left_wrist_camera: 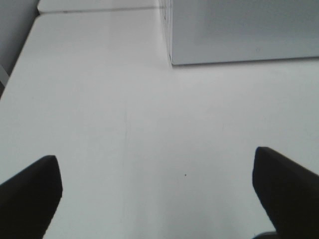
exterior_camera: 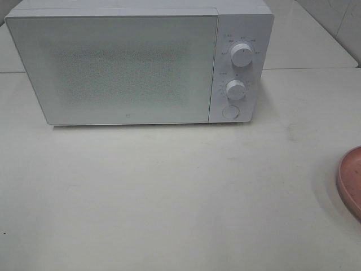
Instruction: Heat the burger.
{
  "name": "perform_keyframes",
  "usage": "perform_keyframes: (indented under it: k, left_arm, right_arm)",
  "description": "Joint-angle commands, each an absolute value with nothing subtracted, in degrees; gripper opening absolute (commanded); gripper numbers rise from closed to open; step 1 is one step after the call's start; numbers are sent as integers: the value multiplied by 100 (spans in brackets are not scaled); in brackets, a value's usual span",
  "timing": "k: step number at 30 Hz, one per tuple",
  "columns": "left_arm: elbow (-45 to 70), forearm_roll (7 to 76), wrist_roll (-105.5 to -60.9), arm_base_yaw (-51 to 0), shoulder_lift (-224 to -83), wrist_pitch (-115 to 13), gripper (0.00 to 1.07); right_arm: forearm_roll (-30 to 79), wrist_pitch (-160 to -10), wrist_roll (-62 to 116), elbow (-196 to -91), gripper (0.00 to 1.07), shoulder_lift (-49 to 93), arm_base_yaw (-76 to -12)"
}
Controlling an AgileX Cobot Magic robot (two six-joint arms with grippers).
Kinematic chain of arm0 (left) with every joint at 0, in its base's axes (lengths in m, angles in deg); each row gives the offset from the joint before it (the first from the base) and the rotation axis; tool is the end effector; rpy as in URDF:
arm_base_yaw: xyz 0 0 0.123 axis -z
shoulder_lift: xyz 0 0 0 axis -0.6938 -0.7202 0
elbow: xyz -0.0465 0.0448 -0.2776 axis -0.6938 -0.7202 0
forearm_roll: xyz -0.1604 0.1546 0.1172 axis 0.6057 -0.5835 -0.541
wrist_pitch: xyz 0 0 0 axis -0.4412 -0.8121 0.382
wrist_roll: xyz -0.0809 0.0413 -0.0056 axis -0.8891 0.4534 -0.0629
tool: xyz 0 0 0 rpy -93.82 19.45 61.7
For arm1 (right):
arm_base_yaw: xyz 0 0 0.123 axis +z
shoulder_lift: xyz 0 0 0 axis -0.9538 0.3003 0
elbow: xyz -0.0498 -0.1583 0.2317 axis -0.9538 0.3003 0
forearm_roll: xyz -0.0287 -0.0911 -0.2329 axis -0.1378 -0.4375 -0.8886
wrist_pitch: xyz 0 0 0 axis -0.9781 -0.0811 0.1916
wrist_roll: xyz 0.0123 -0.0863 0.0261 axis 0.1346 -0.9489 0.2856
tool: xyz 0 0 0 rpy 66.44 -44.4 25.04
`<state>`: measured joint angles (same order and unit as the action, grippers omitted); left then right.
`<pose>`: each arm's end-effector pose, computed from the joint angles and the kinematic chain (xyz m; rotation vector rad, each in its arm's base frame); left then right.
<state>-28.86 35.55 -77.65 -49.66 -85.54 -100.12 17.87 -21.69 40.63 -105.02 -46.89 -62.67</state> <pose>-0.0017 -0.0119 0.2788 0.0694 2.0413 -0.0145 -0.0052 -0.0105 0.2819 -0.0083 2.0108 0.0689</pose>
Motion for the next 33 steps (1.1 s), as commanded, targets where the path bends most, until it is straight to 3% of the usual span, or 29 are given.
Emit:
perform_keyframes:
  k: [1,33]
  left_arm:
    - [-2898,3515,-7805,-4972,-8314,-9937,98]
    - [-2898,3509,-7822,-4972,-8291,-9937,98]
  right_arm:
    - [1787,-2209,4040,-10491,75,-4838,-6313]
    - [1787,-2209,4040,-10491,75,-4775,-6313]
